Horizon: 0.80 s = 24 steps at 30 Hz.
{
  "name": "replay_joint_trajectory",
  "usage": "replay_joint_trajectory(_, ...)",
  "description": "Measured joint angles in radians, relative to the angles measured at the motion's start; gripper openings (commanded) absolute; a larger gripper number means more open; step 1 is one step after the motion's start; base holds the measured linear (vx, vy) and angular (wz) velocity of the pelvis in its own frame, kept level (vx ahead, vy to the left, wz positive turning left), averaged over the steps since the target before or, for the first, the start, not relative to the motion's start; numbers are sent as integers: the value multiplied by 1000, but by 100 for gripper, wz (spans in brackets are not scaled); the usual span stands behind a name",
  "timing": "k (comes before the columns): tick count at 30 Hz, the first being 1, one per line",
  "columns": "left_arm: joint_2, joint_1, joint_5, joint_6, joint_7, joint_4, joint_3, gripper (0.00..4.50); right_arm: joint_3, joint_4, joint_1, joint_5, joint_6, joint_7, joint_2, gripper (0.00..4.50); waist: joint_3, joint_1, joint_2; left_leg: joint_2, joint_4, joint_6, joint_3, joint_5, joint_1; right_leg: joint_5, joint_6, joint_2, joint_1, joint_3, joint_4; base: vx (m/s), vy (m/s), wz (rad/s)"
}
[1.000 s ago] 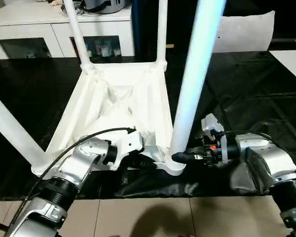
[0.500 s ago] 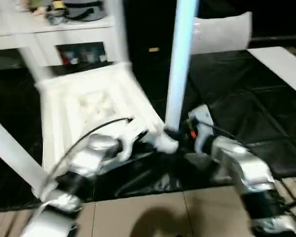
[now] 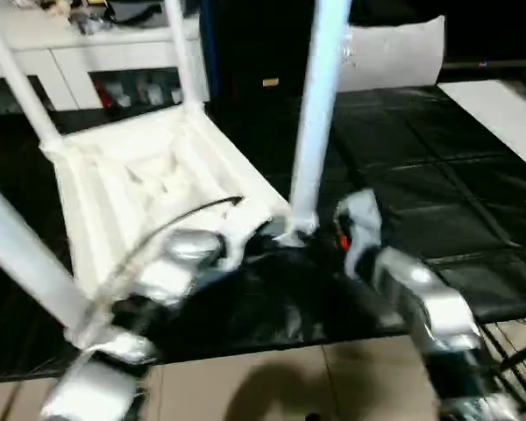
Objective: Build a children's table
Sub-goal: Rotate leg to tighten
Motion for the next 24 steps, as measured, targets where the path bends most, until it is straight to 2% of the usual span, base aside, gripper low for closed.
replay_joint_trajectory(2, 25, 17, -1, -32, -49, -22, -4, 0, -9, -46, 21, 23, -2, 70, -54, 357, 0, 27, -3, 1, 2, 0, 2, 0, -3, -8, -3, -1, -9, 2, 13, 0, 0, 0)
replay_joint_trajectory(4, 42, 26, -6, -56, -88, -31, -8, 0, -13, -87, 44, 48, -6, 137, -102, 365, 0, 46, -4, 2, 1, 0, 3, 0, -4, -10, -5, 0, -12, 2, 16, 0, 0, 0)
replay_joint_trajectory(8, 121, 64, -53, -92, -209, -55, -7, 0, -33, -128, 119, 77, -32, 271, -212, 403, 0, 66, -5, 2, 2, -1, 6, 0, 0, -13, -6, 0, -13, 4, 22, 0, 0, 0)
replay_joint_trajectory(12, 119, 82, -71, -47, -231, -78, 1, 0, -29, -136, 122, 91, -45, 304, -210, 442, 2, 74, -8, 2, 3, -4, 8, 2, 5, -11, -7, 0, -12, 8, 25, 0, 0, 0)
replay_joint_trajectory(13, 117, 86, -75, -37, -231, -85, 3, 0, -27, -136, 122, 97, -45, 308, -210, 445, 2, 76, -8, 2, 3, -4, 9, 2, 6, -11, -7, -1, -11, 8, 25, 0, 0, 0)
replay_joint_trajectory(15, 115, 93, -82, -33, -232, -88, 13, 43, -20, -142, 122, 100, -45, 316, -210, 449, 1, 77, -8, 2, 3, -4, 10, 2, 7, -10, -6, 0, -11, 10, 26, 0, 0, 0)
replay_joint_trajectory(16, 114, 97, -87, -41, -232, -85, 21, 43, -16, -145, 122, 101, -46, 321, -210, 449, 2, 77, -9, 2, 3, -4, 10, 2, 7, -10, -6, 0, -12, 11, 26, 0, 0, 0)
replay_joint_trajectory(17, 114, 99, -93, -59, -230, -79, 25, 63, -8, -150, 122, 101, -47, 323, -210, 450, 2, 78, -12, 2, 3, -4, 10, 2, 7, -10, -6, 0, -12, 11, 26, 0, 0, 0)
replay_joint_trajectory(21, 129, 101, -110, -69, -233, -69, 29, 63, 7, -154, 122, 103, -59, 341, -210, 450, 0, 81, -22, 2, 3, -4, 10, 2, 6, -10, -6, 0, -12, 11, 26, 0, 0, 0)
replay_joint_trajectory(24, 146, 107, -121, -47, -242, -72, 34, 63, 8, -154, 122, 108, -61, 347, -211, 450, -1, 81, -25, 2, 4, -5, 10, 2, 7, -10, -6, 0, -11, 11, 26, 0, 0, 0)
